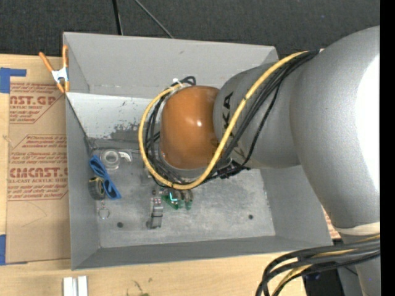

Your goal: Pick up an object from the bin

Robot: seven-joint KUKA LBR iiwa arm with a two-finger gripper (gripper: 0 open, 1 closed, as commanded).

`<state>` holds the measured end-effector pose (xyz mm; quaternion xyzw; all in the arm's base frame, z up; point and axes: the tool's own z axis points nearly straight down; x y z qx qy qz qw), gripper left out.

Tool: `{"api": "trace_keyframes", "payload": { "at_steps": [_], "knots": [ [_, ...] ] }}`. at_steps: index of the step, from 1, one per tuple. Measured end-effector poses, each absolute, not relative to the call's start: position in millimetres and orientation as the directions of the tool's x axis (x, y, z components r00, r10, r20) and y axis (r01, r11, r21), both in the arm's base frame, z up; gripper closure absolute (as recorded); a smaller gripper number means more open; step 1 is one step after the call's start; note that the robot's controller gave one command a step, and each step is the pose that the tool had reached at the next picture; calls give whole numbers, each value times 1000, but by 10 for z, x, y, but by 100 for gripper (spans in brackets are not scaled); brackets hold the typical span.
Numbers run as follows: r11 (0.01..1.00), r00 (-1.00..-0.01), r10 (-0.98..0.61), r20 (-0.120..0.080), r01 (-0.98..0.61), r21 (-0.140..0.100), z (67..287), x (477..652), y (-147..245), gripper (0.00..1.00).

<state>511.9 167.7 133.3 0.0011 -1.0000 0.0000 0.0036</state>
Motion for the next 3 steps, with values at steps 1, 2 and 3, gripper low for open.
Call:
{"api": "trace_keyframes", "payload": {
  "at_steps": [1, 2, 3],
  "knots": [
    [979, -979, -203, 0, -203, 1, 863, 5476, 2118, 0],
    [978, -978, -207, -2, -207, -6, 695, 5527, 2396, 0],
    [978, -978, -206, 2, -206, -4, 692, 5515, 2394, 100]
  ]
}}
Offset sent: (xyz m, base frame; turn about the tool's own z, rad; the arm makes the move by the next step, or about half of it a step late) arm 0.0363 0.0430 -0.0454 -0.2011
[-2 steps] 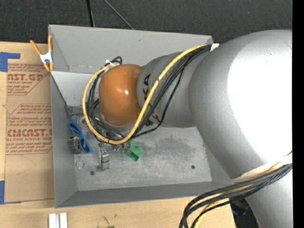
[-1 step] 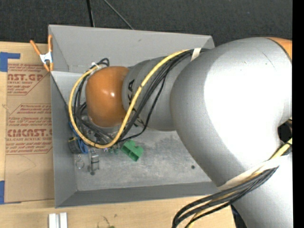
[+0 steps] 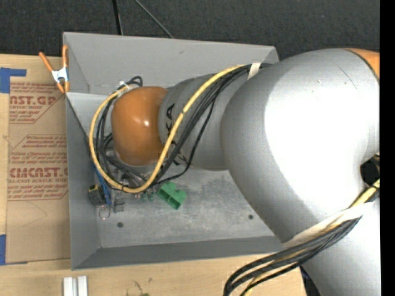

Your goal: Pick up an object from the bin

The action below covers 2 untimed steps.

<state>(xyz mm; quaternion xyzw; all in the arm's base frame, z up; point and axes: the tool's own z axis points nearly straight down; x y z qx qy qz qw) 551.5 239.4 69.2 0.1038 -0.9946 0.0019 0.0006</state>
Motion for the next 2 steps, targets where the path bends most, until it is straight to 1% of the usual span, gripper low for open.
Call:
{"api": "trace_keyframes", "payload": {
  "at_steps": [1, 2],
  "knots": [
    [972, -972, -237, -12, -237, 1, 2566, 5546, 2453, 100],
    [972, -972, -236, -4, -236, 1, 2512, 5531, 2447, 0]
  ]
}}
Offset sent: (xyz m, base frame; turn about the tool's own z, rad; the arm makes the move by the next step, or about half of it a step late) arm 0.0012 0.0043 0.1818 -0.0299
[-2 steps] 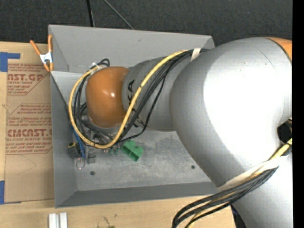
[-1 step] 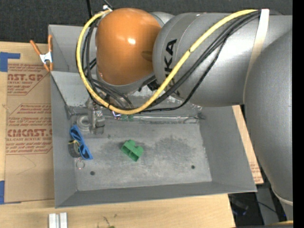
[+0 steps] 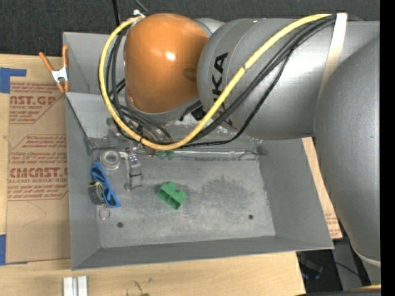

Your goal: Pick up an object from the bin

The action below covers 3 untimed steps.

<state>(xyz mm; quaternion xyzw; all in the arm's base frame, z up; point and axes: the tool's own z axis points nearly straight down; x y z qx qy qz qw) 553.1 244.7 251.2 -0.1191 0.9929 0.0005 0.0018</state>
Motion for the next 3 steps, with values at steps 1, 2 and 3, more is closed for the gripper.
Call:
{"api": "trace_keyframes", "payload": {
  "at_steps": [1, 2, 3],
  "knots": [
    [999, -999, -33, 8, -33, -2, 1214, 4907, 2395, 0],
    [1000, -1000, -7, 0, -7, 0, 694, 5744, 2311, 0],
    [1000, -1000, -9, 0, -9, 1, 720, 5730, 2325, 100]
  ]
}}
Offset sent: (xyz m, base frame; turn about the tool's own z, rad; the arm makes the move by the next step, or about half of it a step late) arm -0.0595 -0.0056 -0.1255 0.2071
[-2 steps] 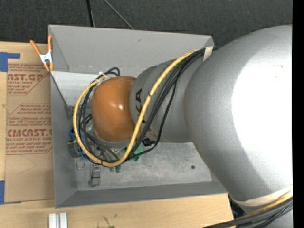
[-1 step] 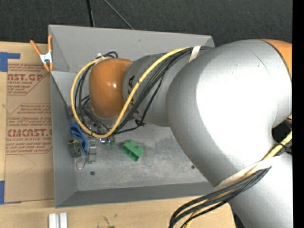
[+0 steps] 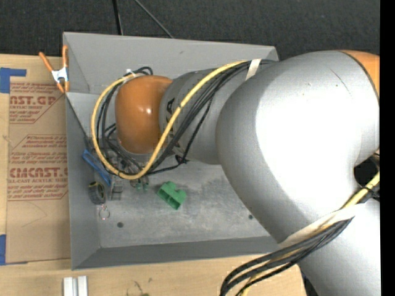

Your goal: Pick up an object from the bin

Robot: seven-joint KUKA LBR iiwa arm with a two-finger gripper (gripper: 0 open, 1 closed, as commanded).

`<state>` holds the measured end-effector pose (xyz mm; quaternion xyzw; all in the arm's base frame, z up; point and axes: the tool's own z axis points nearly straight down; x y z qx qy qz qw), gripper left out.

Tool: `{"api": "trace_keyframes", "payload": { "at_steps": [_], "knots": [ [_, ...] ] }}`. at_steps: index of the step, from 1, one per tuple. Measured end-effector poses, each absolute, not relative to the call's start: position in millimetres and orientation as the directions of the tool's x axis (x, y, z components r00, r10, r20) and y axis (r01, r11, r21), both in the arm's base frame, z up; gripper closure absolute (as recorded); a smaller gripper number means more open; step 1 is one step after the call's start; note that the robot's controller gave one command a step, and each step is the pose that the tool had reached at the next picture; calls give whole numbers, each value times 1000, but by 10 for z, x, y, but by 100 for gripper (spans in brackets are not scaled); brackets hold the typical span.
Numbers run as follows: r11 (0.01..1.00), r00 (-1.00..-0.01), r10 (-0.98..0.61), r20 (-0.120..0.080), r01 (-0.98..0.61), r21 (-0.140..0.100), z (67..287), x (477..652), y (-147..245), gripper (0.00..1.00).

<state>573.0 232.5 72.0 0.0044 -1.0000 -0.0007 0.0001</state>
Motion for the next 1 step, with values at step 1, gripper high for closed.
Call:
{"api": "trace_keyframes", "payload": {
  "at_steps": [1],
  "knots": [
    [956, -956, -294, -9, -294, 1, 2036, 5511, 2492, 100]
  ]
}}
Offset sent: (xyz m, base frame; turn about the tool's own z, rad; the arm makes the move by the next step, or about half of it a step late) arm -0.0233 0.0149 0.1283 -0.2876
